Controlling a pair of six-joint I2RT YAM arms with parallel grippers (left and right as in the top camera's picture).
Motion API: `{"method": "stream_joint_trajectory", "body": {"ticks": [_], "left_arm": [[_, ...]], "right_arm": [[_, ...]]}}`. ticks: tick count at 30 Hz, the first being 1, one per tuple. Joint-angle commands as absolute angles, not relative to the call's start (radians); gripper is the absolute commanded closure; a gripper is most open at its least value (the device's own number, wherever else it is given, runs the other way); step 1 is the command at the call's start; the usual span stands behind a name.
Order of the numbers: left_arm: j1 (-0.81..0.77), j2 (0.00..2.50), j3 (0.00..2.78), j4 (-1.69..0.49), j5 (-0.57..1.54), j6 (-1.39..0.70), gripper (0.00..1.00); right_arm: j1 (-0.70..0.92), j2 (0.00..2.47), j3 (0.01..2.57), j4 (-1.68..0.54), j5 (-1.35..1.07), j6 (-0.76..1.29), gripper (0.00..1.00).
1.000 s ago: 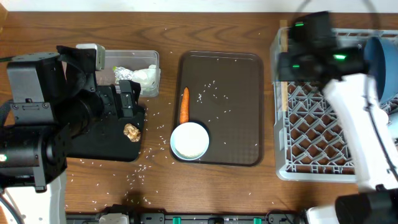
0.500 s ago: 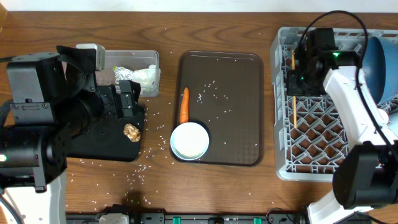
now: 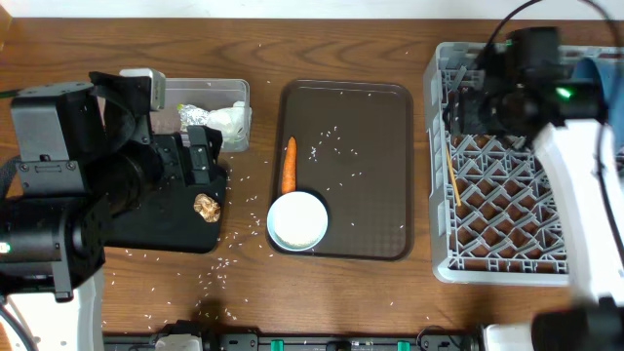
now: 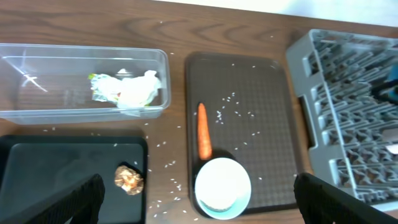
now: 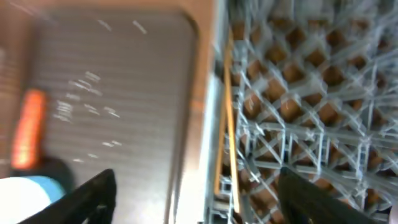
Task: Sort waste into correct bins and load items into the dishwasher rack
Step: 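Lift the second chopstick and place it into the dish rack, then reach the left gripper to the white rice bowl and grasp its rim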
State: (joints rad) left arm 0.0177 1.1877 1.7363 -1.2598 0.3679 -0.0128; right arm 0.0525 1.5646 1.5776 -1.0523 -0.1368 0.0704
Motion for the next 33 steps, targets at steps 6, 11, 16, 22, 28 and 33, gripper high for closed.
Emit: {"method": "stream_joint_trajectory", "body": {"ticks": [6,11,16,22,28,33], "left_arm": [[0.02,1.192,1.739,-1.219,0.412,-0.039,0.02],[-0.006,1.237,1.668,-1.317,0.412,-0.039,0.02],[-0.128,1.301,1.525,-1.339,0.411,-0.038,0.02],[-0.311,1.395,1.293,-1.136,0.407,-0.09,0.05],[-0.475,1.524,1.192,-0.923,0.374,-0.176,0.15],[-0.601,1.631,1.192,-0.851,0.144,-0.307,0.26]], "right_arm": [[0.065,1.4,1.604,-1.028,-0.22,0.083,0.06],[0.052,1.39,1.604,-1.033,-0.172,0.277,0.01],[0.045,1.391,1.604,-1.013,-0.172,0.308,0.01],[0.045,1.391,1.604,-1.016,-0.172,0.35,0.01],[0.044,1.391,1.604,-1.043,-0.173,0.366,0.01],[0.044,1.391,1.604,-1.044,-0.173,0.367,0.01]]}}
